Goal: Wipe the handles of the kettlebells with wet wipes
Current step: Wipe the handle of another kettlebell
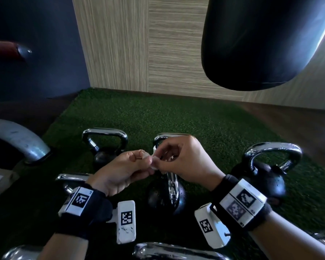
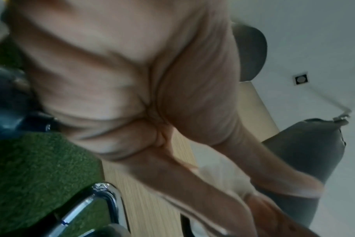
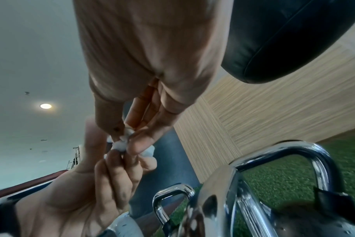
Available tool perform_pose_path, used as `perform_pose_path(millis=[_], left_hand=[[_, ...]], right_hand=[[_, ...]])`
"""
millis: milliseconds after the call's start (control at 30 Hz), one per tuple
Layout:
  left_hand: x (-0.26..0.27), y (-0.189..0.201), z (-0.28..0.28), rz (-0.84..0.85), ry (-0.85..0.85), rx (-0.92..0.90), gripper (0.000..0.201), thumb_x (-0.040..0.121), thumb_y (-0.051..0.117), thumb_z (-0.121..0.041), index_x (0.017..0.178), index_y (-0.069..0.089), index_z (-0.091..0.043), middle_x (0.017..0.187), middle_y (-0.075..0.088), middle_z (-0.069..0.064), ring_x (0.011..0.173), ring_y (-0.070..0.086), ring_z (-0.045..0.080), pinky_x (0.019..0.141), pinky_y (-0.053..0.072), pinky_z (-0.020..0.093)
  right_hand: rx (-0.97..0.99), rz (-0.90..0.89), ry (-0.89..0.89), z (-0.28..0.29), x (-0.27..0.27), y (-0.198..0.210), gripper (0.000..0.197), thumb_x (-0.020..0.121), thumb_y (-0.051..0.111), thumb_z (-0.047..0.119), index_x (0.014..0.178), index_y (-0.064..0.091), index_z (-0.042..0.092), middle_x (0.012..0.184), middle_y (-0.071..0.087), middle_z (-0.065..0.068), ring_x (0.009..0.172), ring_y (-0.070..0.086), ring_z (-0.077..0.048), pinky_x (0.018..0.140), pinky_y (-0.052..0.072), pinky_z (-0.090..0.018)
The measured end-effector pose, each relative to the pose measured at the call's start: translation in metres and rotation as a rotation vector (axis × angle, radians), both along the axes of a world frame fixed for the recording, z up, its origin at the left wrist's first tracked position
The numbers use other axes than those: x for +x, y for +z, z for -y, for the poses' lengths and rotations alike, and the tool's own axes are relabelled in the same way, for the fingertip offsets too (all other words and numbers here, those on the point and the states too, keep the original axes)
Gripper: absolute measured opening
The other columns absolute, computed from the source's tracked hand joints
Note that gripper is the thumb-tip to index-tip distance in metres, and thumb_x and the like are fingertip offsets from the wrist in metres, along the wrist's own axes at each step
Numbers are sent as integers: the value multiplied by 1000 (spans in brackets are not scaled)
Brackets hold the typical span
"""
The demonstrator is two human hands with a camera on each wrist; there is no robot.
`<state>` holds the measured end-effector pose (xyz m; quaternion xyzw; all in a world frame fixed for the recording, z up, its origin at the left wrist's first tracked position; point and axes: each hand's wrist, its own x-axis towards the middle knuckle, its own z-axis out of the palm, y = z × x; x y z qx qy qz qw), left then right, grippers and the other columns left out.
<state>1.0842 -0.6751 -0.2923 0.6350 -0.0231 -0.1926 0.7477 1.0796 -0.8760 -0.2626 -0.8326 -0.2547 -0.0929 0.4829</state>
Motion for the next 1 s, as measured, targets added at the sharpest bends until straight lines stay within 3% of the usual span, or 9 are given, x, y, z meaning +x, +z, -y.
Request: perform_pose_path(millis=[100, 233, 333, 433, 533, 667, 767, 867, 1000], left_hand=[[6, -12, -10, -12, -99, -24, 79, 60, 98, -27, 126, 59, -7, 101, 79, 11, 83, 78, 16, 71, 63, 24], [23, -46, -10, 84, -255, 441, 124, 41, 105, -24, 149, 45, -18, 132, 70, 7, 117, 69, 21, 98, 57, 33], [29, -80, 10, 308, -364, 882, 146, 50, 101, -45, 164, 14, -19, 166, 31, -1, 150, 34, 16, 123, 32, 33], [25, -115, 44, 536, -480, 1106, 171, 37, 82, -87, 163, -14, -19, 172, -7, 3, 159, -2, 23, 129, 13, 50], [18, -136, 65, 513, -383, 1221, 166, 40, 60, -100, 160, -22, -20, 169, -22, 0, 157, -15, 26, 126, 8, 63], [18, -161, 63, 727, -154, 1216, 132, 66, 50, -84, 164, -1, -11, 169, 10, 6, 157, 9, 22, 127, 18, 45], [21, -159, 56, 750, -106, 1042, 123, 64, 66, -69, 162, 19, -11, 162, 30, 5, 151, 26, 21, 126, 21, 36], [17, -137, 45, 695, -119, 760, 99, 59, 80, -49, 143, 29, -41, 144, 39, -18, 139, 36, 8, 119, 23, 17], [15, -126, 41, 626, -127, 750, 88, 64, 93, -31, 121, 29, -50, 138, 45, -11, 140, 44, 16, 119, 35, 30]], right_hand=[[70, -111, 3, 8, 9, -7, 20, 74, 89, 9, 90, 78, 13, 79, 76, -6, 62, 65, -8, 56, 51, -19], [374, -303, -184, 39, 29, -30, 27, 77, 87, 6, 103, 81, 13, 84, 76, -9, 67, 70, -23, 71, 64, -44], [586, -465, -314, 60, 41, -58, 23, 84, 78, -5, 107, 75, -5, 78, 74, -10, 60, 68, -17, 63, 64, -32], [625, -582, -360, 66, 47, -89, 20, 85, 76, -7, 105, 73, -7, 76, 74, -10, 60, 68, -14, 63, 64, -27], [637, -663, -385, 58, 55, -113, 18, 85, 78, -4, 102, 74, -6, 84, 75, -16, 67, 71, -19, 69, 65, -30], [671, -687, -361, 41, 63, -128, 11, 87, 75, -6, 96, 72, -1, 89, 71, -15, 76, 72, -22, 71, 65, -29], [698, -691, -321, 32, 72, -140, 21, 87, 73, -9, 107, 69, -8, 95, 69, -19, 81, 71, -27, 73, 65, -28], [603, -633, -330, 29, 80, -153, 34, 85, 79, -1, 116, 70, -10, 107, 74, -27, 85, 74, -29, 77, 65, -31], [326, -524, -379, 33, 86, -158, 17, 83, 84, 12, 97, 80, 5, 90, 79, -16, 78, 76, -22, 77, 65, -35]])
